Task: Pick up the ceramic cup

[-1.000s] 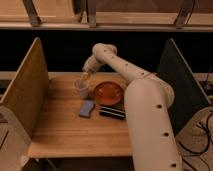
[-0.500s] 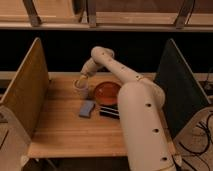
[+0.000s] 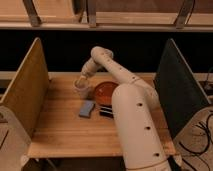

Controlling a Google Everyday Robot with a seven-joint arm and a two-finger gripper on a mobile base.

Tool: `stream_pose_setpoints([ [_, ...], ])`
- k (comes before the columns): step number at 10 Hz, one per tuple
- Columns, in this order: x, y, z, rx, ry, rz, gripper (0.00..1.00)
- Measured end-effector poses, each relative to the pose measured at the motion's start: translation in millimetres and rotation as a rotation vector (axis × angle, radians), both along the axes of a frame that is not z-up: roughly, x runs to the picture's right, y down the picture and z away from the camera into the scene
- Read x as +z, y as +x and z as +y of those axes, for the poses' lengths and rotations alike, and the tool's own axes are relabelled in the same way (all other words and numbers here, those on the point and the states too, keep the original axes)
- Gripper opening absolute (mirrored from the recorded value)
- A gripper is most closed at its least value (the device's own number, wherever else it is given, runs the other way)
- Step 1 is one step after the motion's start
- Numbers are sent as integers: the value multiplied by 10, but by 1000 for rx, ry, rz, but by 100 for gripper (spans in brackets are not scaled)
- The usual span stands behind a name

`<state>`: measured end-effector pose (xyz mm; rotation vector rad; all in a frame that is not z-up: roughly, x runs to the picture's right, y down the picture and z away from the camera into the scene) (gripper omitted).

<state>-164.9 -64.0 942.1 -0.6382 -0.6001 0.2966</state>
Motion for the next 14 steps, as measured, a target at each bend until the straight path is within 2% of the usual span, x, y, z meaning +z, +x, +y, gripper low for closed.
stream_pose_setpoints([
  [2,-10,-20,-54,-13,7,-2,5],
  [3,-15,-36,-67,-17,7,-5,0],
  [6,-32,-57,-108,-16,8,-15,0],
  [8,-70,-50,-185,-14,22,-18,0],
  [11,-289,-29,-435,-5,73,-41,0],
  [12,-377,-24,-476,-1,79,-52,0],
  [14,-571,0,-490,15,66,-88,0],
])
